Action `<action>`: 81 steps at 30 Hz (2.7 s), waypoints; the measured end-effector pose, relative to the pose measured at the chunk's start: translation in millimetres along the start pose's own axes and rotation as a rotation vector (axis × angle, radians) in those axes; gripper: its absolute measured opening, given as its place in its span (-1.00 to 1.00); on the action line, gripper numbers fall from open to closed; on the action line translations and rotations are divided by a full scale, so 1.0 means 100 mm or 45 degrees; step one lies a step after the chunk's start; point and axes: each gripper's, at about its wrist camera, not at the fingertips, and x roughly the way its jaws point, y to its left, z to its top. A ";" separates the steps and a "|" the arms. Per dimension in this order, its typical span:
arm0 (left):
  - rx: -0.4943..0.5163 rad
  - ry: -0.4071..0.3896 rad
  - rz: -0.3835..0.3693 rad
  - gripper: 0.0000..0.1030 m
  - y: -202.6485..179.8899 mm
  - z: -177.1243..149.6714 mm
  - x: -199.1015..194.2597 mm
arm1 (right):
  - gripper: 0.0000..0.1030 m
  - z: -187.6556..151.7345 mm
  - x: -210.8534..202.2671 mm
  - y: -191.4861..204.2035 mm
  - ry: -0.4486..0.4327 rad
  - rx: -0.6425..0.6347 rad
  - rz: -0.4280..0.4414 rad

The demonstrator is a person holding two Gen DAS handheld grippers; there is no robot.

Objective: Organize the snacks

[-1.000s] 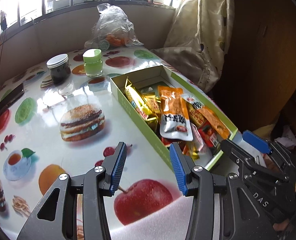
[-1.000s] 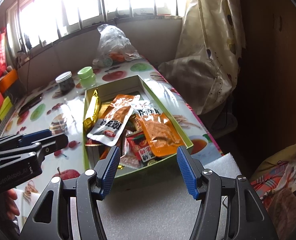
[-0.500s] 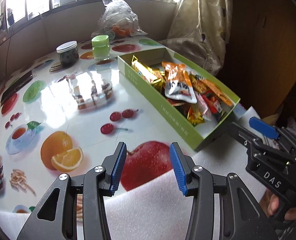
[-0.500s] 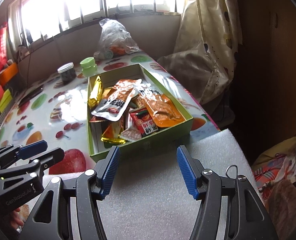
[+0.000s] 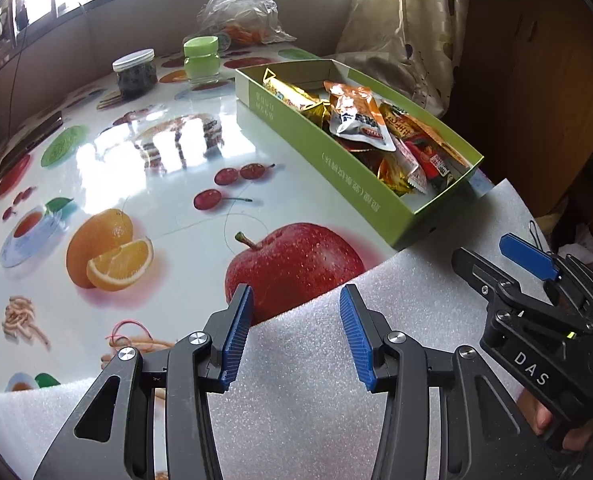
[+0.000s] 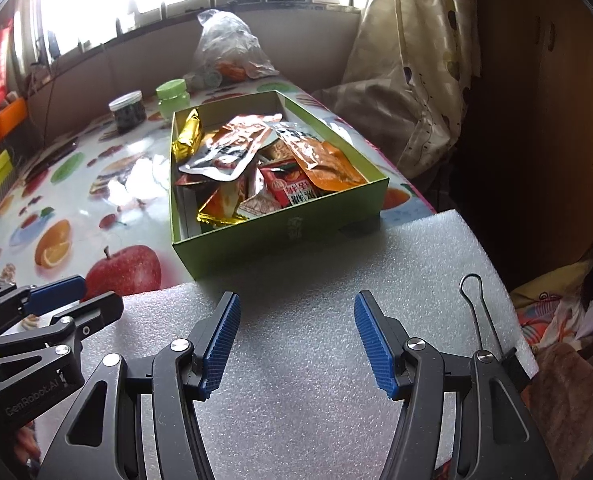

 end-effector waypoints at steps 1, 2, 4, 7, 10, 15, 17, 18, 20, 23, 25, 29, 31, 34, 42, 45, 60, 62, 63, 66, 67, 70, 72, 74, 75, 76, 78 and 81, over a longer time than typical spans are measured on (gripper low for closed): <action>-0.006 -0.004 -0.005 -0.10 0.01 -0.01 -0.01 | 0.15 -0.01 0.01 0.00 0.004 0.002 0.001; -0.009 -0.004 -0.008 -0.10 0.01 -0.01 0.00 | 0.15 -0.03 0.01 0.00 0.006 0.003 -0.001; -0.014 -0.010 -0.014 -0.09 0.02 -0.02 0.00 | 0.16 -0.05 0.02 0.01 0.004 0.005 -0.010; -0.013 -0.023 0.005 0.00 0.02 -0.03 0.00 | 0.16 -0.05 0.03 0.02 0.004 0.004 -0.025; -0.019 -0.042 0.011 0.05 0.03 -0.05 0.00 | 0.17 -0.07 0.03 0.03 -0.005 0.015 -0.038; -0.016 -0.062 0.023 0.07 0.02 -0.07 0.00 | 0.17 -0.09 0.02 0.03 -0.012 0.044 -0.050; -0.019 -0.072 0.029 0.08 0.02 -0.08 -0.01 | 0.17 -0.09 0.02 0.04 -0.015 0.041 -0.062; -0.020 -0.073 0.029 0.08 0.02 -0.08 -0.01 | 0.17 -0.10 0.02 0.05 -0.015 0.041 -0.068; -0.021 -0.073 0.027 0.08 0.02 -0.08 -0.01 | 0.17 -0.09 0.02 0.05 -0.016 0.046 -0.070; -0.024 -0.072 0.027 0.08 0.03 -0.08 -0.01 | 0.17 -0.09 0.02 0.05 -0.019 0.052 -0.070; -0.031 -0.070 0.026 0.08 0.04 -0.08 -0.01 | 0.17 -0.09 0.02 0.05 -0.020 0.052 -0.071; -0.039 -0.070 0.030 0.08 0.04 -0.09 -0.01 | 0.17 -0.09 0.02 0.05 -0.018 0.053 -0.072; -0.038 -0.068 0.032 0.08 0.04 -0.09 -0.01 | 0.17 -0.09 0.02 0.05 -0.017 0.055 -0.073; -0.048 -0.066 0.024 0.08 0.05 -0.09 -0.02 | 0.17 -0.09 0.02 0.04 -0.018 0.057 -0.077; -0.049 -0.064 0.029 0.08 0.04 -0.09 -0.02 | 0.17 -0.10 0.02 0.04 -0.019 0.059 -0.081; -0.049 -0.065 0.029 0.08 0.04 -0.09 -0.02 | 0.17 -0.09 0.02 0.04 -0.019 0.059 -0.080; -0.049 -0.065 0.028 0.08 0.04 -0.09 -0.02 | 0.17 -0.10 0.02 0.05 -0.020 0.057 -0.083; -0.050 -0.065 0.028 0.08 0.04 -0.09 -0.02 | 0.17 -0.10 0.02 0.04 -0.020 0.057 -0.083; -0.050 -0.065 0.028 0.08 0.04 -0.09 -0.02 | 0.17 -0.10 0.02 0.05 -0.020 0.058 -0.083; -0.049 -0.065 0.028 0.08 0.04 -0.09 -0.02 | 0.17 -0.10 0.02 0.05 -0.020 0.057 -0.084; -0.049 -0.065 0.028 0.08 0.04 -0.09 -0.02 | 0.17 -0.10 0.02 0.05 -0.020 0.057 -0.085; -0.049 -0.067 0.028 0.08 0.04 -0.10 -0.02 | 0.17 -0.10 0.02 0.04 -0.022 0.057 -0.083; -0.049 -0.066 0.028 0.08 0.04 -0.10 -0.02 | 0.17 -0.10 0.02 0.04 -0.023 0.058 -0.084; -0.049 -0.070 0.028 0.08 0.04 -0.09 -0.02 | 0.17 -0.09 0.02 0.03 -0.024 0.059 -0.086; -0.049 -0.071 0.028 0.08 0.04 -0.09 -0.02 | 0.17 -0.09 0.03 0.02 -0.025 0.060 -0.087; -0.049 -0.071 0.028 0.08 0.04 -0.09 -0.02 | 0.17 -0.09 0.03 0.01 -0.025 0.061 -0.088; -0.049 -0.071 0.027 0.08 0.04 -0.09 -0.02 | 0.17 -0.08 0.03 0.01 -0.026 0.060 -0.089; -0.049 -0.073 0.029 0.08 0.04 -0.09 -0.02 | 0.17 -0.08 0.02 0.01 -0.028 0.060 -0.091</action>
